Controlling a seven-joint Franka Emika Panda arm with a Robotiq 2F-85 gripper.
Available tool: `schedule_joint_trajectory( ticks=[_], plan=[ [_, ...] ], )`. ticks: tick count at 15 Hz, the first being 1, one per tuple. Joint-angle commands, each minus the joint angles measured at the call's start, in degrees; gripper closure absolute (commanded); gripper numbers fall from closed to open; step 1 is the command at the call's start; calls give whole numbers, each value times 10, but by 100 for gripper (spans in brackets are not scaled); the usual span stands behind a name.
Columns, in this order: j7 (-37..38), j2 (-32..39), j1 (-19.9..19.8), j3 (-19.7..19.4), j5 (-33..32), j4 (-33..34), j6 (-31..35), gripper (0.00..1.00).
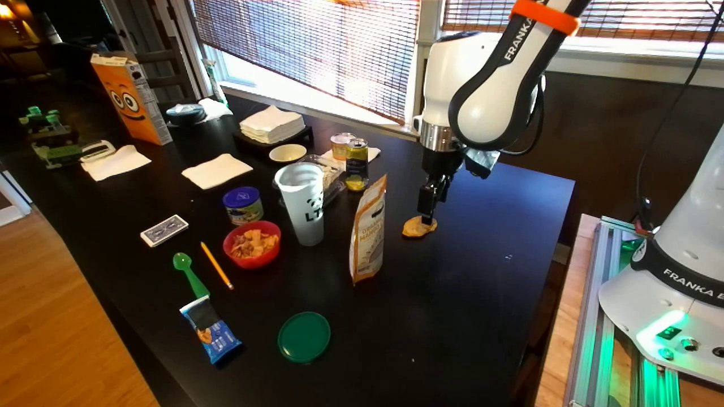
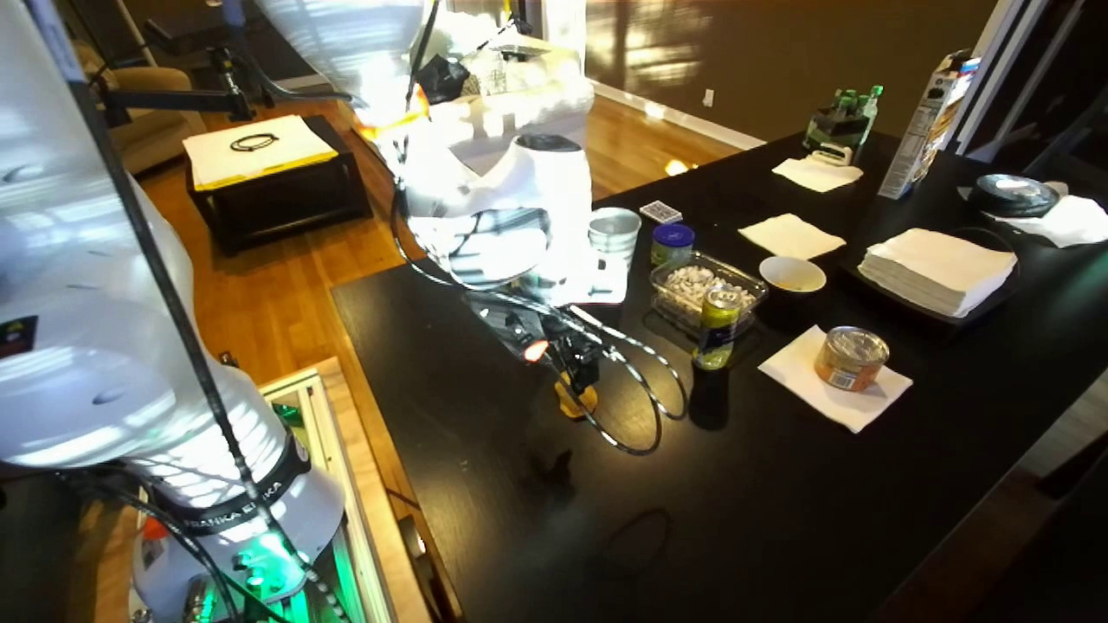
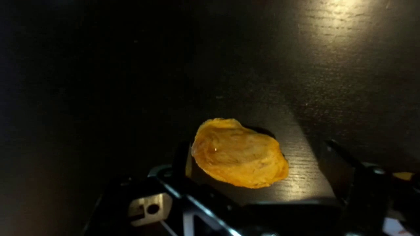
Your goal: Pick up the snack on the right and put it in the white packet
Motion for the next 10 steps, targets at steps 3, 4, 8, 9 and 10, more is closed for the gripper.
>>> schedule_joint_trajectory(
  ticks=[3, 4, 8, 9, 10],
  plan=[
    [-140, 66, -46, 41, 153, 25, 22, 0],
    [-169, 72, -60, 55, 183, 30, 23, 0],
    [-261, 93, -119, 106, 270, 51, 25, 0],
    [-277, 99, -130, 114, 284, 57, 24, 0],
    [-296, 105, -138, 120, 301, 62, 23, 0]
  ],
)
